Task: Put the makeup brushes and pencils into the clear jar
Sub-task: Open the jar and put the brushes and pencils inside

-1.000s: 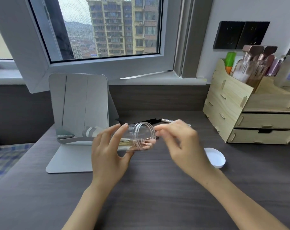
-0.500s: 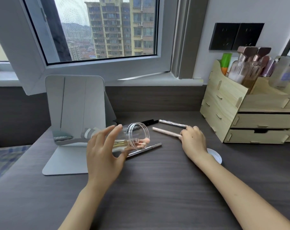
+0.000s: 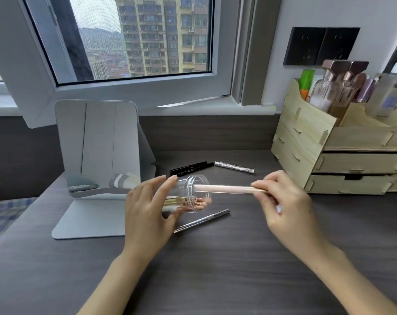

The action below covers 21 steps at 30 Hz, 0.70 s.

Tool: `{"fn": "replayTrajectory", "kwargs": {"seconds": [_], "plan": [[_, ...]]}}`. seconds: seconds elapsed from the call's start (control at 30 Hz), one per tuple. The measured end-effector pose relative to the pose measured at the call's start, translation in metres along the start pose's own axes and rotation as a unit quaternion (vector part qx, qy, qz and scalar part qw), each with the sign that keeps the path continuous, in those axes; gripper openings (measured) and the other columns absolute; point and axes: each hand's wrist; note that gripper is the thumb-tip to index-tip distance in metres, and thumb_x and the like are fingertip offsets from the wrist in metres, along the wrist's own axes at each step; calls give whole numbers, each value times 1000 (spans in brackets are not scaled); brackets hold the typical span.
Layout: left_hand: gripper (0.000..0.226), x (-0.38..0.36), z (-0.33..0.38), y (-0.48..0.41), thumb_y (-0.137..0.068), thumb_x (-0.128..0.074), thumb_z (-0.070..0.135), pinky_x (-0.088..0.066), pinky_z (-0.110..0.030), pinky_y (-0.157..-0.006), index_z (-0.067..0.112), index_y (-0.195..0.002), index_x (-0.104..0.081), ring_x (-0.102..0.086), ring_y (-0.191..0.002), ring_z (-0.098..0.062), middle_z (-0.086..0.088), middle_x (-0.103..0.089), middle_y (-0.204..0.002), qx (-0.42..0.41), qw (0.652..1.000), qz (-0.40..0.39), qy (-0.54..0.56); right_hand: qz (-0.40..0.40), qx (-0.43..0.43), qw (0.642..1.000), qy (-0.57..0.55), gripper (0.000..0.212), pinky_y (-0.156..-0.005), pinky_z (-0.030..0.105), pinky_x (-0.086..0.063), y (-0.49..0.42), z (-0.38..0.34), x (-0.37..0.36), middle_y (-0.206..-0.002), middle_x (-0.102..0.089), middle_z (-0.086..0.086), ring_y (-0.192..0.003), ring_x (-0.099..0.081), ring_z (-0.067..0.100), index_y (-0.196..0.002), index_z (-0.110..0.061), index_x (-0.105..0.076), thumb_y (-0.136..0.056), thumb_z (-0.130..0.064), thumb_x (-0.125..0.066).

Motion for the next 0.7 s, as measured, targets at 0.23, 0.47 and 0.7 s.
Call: {"fn": "replayTrajectory", "kwargs": {"seconds": [0.23,0.47,0.7], "plan": [[74,0,-1,0,-62,-83,25,-34,-33,-93,25,-127,-47,-54,-109,-25,-6,-61,-119,2,1000,-1,1,-6,60,998,-25,14,-57,27,-39,-14,-37,-48,-64,-58,5,-60,-46,16,-69,-5,-57,-74,-10,-69],[73,-2,-3,1,-62,-83,25,-34,-35,-93,25,-126,-48,-54,-108,-26,-6,-61,-118,0,1000,0,-16,-27,67,997,-34,18,-62,29,-41,-17,-35,-71,-71,-60,7,-66,-54,24,-70,-5,-67,-82,-18,-64],[73,-1,-6,0,-62,-81,28,-34,-35,-92,25,-126,-47,-54,-108,-27,-7,-62,-118,21,999,16,-21,-104,80,988,-82,27,-72,31,-48,0,-29,-35,-85,-69,-4,-83,-58,15,-86,-16,-73,-86,-37,-55]]}}
Point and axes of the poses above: each hand's wrist, its own y-axis away from the middle knuckle, its own x-axis out of the back of the hand, z = x × y
